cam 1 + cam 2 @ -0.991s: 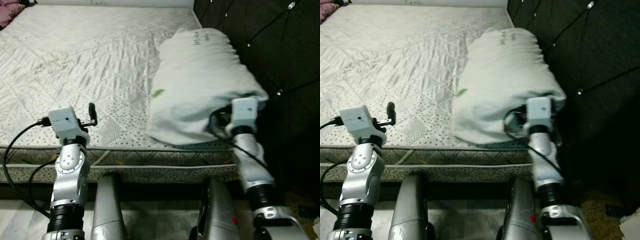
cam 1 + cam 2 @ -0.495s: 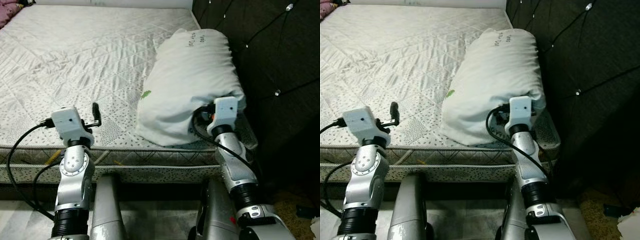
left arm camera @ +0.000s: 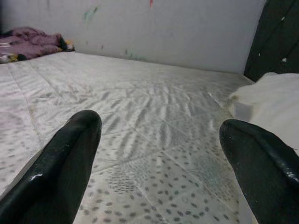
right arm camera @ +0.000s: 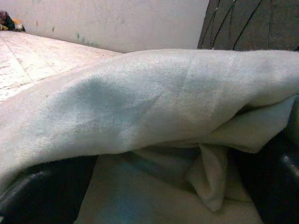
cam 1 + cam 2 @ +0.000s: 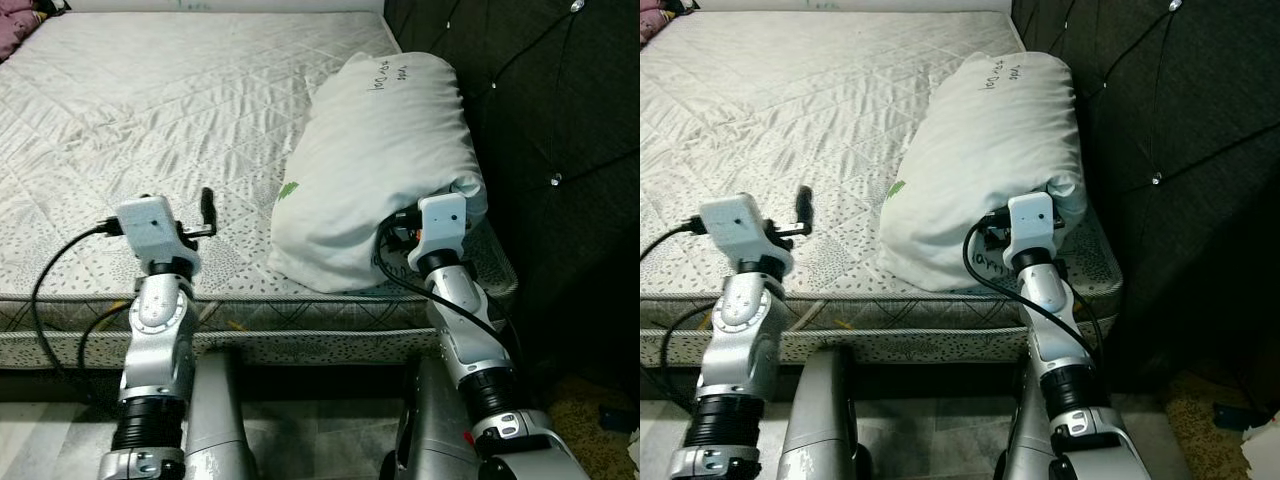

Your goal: Clean up the room

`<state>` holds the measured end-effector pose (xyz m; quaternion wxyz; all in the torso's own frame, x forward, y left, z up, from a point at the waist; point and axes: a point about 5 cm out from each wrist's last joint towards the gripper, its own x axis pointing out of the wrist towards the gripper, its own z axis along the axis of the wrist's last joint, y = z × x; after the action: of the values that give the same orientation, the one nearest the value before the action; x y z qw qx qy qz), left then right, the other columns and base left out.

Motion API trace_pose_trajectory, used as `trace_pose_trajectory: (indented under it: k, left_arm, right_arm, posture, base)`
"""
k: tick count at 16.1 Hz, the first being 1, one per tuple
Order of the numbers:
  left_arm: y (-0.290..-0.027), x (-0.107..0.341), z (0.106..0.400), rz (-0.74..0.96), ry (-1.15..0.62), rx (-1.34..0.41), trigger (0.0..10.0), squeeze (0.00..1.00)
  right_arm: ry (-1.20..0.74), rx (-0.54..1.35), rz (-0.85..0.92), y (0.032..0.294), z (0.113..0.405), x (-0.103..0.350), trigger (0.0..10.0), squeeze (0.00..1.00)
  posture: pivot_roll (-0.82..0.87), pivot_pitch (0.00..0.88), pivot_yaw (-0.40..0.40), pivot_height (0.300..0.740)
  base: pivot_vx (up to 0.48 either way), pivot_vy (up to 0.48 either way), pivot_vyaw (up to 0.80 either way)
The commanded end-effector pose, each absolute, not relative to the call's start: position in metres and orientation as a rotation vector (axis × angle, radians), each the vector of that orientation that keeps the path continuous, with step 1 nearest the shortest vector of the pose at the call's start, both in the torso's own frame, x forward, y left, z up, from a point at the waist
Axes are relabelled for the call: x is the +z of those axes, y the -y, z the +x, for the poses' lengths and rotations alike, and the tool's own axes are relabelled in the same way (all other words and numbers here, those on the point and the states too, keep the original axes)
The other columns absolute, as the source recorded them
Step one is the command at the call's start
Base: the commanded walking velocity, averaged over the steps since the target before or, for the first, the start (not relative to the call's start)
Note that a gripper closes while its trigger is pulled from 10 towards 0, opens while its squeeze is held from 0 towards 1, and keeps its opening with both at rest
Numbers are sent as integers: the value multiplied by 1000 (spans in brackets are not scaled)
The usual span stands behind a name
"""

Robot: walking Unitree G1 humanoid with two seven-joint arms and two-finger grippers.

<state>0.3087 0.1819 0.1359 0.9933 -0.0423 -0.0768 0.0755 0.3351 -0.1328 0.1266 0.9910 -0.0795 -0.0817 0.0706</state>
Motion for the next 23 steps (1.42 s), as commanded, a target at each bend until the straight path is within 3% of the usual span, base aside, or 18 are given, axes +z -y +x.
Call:
trace_pose_trajectory:
  k: [1, 7, 8, 11, 14, 18, 21, 23]
  left_arm:
    - [-184, 134, 308, -78, 147, 158, 10000, 0]
    - [-185, 127, 305, -66, 123, 173, 10000, 0]
    - [-189, 127, 306, -57, 117, 189, 10000, 0]
    - [-191, 125, 307, -50, 105, 199, 10000, 0]
    - [-192, 124, 305, -50, 104, 207, 10000, 0]
    - [-193, 121, 302, -52, 97, 218, 10000, 0]
    - [-193, 118, 301, -45, 82, 208, 10000, 0]
    - [-194, 118, 301, -41, 78, 205, 10000, 0]
  right_arm:
    - [215, 187, -175, 120, 341, 141, 10000, 0]
    - [83, 39, -165, 152, 366, 139, 10000, 0]
    - [-12, -59, -145, 176, 375, 138, 10000, 0]
    - [-151, -232, -50, 216, 382, 138, 10000, 0]
    - [-178, -284, -40, 231, 380, 137, 10000, 0]
    - [-201, -252, -93, 234, 365, 116, 10000, 0]
    - [-126, -144, -268, 227, 312, 85, 10000, 0]
    - [-167, -157, -340, 238, 279, 71, 10000, 0]
  posture:
    - [77, 0, -7, 491]
    - [80, 0, -6, 491]
    - [80, 0, -6, 491]
    - [78, 0, -10, 491]
    - [78, 0, -16, 491]
    - [79, 0, -21, 491]
    - [49, 0, -11, 491]
    - [39, 0, -10, 491]
  base:
    - [0, 0, 0]
    - [0, 0, 0]
    - [0, 0, 0]
    - [0, 0, 0]
    - [0, 0, 0]
    - [0, 0, 0]
    - [0, 0, 0]
    - [0, 0, 0]
